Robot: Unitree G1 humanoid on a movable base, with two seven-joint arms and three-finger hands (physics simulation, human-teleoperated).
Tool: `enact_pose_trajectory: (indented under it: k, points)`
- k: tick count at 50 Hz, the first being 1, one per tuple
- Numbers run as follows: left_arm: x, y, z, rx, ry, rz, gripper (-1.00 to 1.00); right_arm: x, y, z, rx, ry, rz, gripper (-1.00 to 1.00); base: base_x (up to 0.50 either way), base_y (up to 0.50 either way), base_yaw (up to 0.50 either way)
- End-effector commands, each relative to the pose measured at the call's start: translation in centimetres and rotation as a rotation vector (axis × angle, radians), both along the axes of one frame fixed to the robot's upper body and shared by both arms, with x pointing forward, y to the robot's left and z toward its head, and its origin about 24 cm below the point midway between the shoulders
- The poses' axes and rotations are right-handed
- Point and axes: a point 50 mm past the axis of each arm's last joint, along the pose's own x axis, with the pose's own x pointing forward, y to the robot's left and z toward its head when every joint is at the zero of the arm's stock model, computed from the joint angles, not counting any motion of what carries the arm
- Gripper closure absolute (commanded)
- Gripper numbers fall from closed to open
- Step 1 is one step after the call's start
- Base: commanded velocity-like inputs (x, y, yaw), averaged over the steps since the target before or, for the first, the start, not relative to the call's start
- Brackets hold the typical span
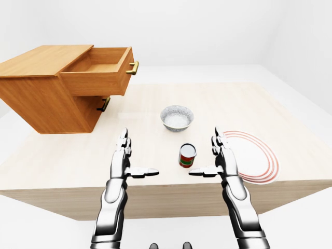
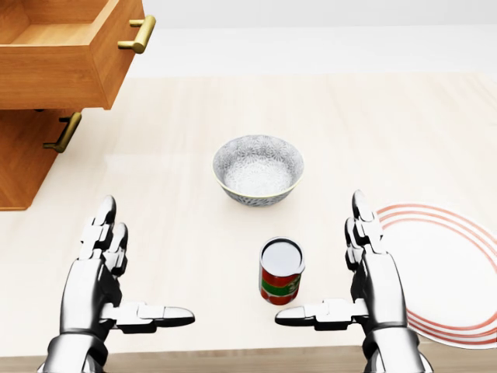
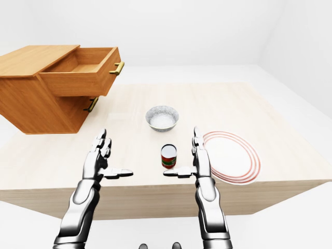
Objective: Put the ketchup in the top drawer of the cabinet.
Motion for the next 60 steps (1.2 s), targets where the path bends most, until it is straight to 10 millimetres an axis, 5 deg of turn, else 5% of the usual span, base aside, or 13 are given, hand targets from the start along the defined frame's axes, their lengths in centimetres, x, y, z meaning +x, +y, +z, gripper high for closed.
enact_pose_trajectory:
  k: [1,15,28,35,60]
  points:
    - [-0.2,2.1,3.5,-0.036,-0.121,-0.007,-1.00,-0.9,-1.1,1.8,-0.059,-0.034,-0.012,-1.00,0.00,0.00,0.00]
    - [-3.5,3.4,10.1,-0.033,-0.419,0.015,-1.00,-3.7,-1.3,8.1,-0.096,-0.304,-0.024,-1.00,0.00,0.00,0.00]
    - [-6.2,5.1,13.3,-0.030,-0.581,0.049,-1.00,-7.4,-1.6,12.3,-0.154,-0.487,-0.054,-1.00,0.00,0.00,0.00]
    - [-7.2,5.7,14.7,-0.027,-0.659,0.066,-1.00,-8.4,-1.9,12.2,-0.163,-0.469,-0.027,-1.00,0.02,0.00,0.00]
    - [-6.5,5.9,14.3,-0.046,-0.636,0.073,-1.00,-7.8,-3.1,10.9,-0.140,-0.407,-0.037,-1.00,0.48,0.00,0.00]
